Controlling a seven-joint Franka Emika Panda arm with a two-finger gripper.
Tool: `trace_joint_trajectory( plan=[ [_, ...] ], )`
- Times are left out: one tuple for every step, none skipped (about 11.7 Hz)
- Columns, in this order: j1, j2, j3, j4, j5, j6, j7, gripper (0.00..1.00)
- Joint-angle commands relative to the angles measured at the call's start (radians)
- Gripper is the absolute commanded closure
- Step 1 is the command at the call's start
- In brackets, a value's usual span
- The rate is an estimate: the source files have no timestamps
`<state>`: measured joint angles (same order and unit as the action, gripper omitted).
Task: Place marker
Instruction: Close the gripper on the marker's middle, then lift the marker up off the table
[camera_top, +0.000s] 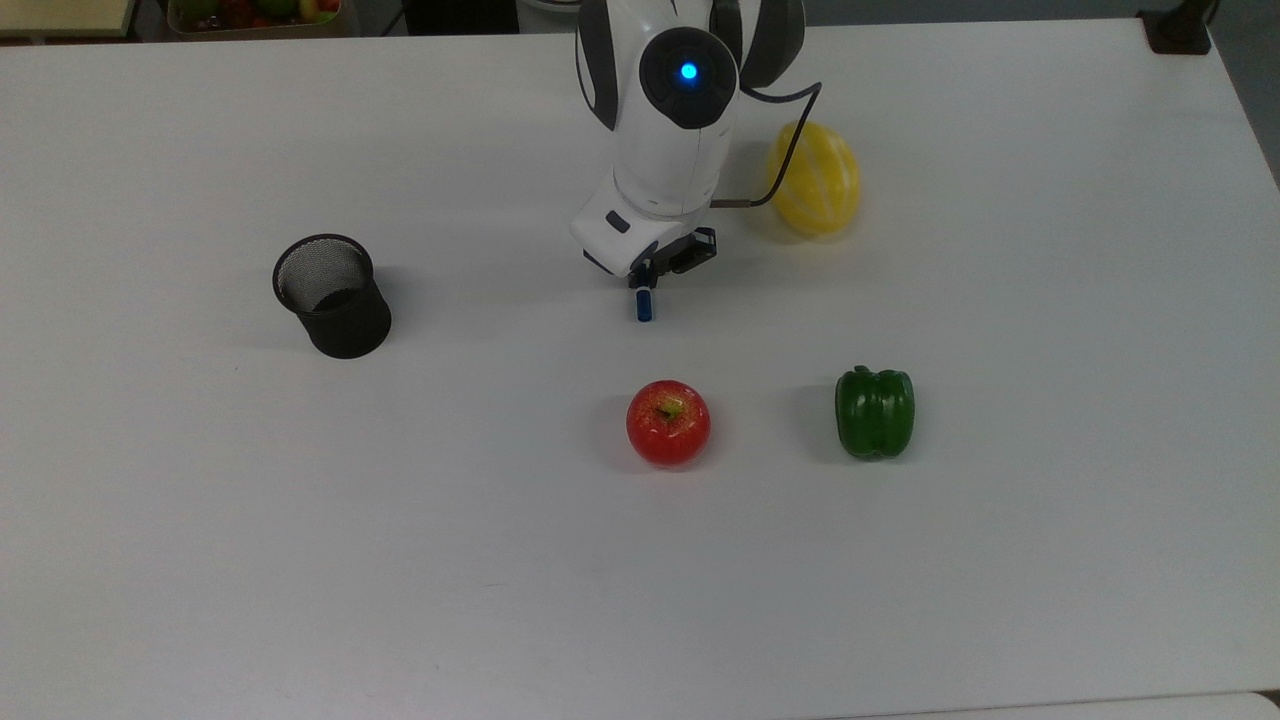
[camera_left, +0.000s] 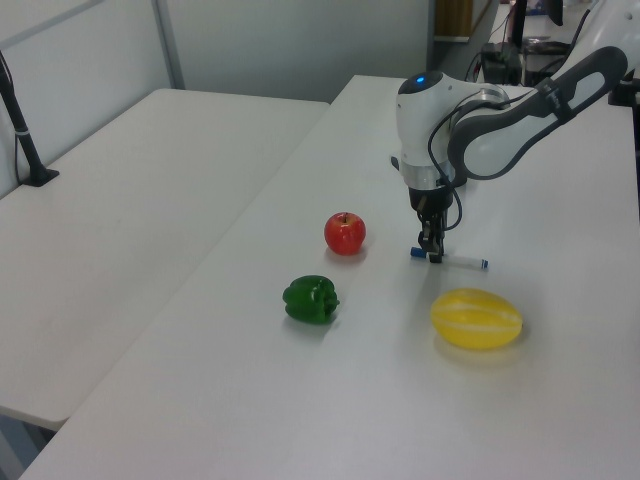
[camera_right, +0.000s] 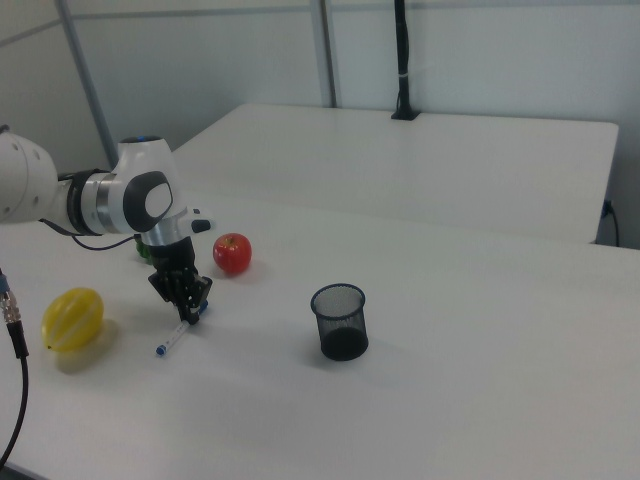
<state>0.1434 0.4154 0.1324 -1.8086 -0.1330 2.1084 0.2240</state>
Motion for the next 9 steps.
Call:
trace_joint_trajectory(
  plan=[
    [0.001, -0.029, -0.002, 0.009, -0.013, -0.031, 0.020, 0.88],
    [0.001, -0.047, -0.002, 0.026, -0.013, -0.074, 0.017, 0.89],
    [0.001, -0.067, -0.002, 0.053, -0.010, -0.126, 0.012, 0.89],
    [0.001, -0.087, -0.002, 0.087, -0.005, -0.187, 0.011, 0.89],
    [-0.001, -0.108, -0.007, 0.127, -0.001, -0.250, 0.011, 0.89],
    [-0.004, -0.122, -0.007, 0.158, 0.003, -0.295, 0.011, 0.89],
    [-0.004, -0.142, -0.005, 0.202, 0.007, -0.361, 0.009, 0.89],
    [-0.004, -0.162, -0.005, 0.247, 0.009, -0.414, 0.011, 0.89],
    [-0.004, -0.179, -0.002, 0.291, 0.009, -0.463, 0.008, 0.89]
  ],
)
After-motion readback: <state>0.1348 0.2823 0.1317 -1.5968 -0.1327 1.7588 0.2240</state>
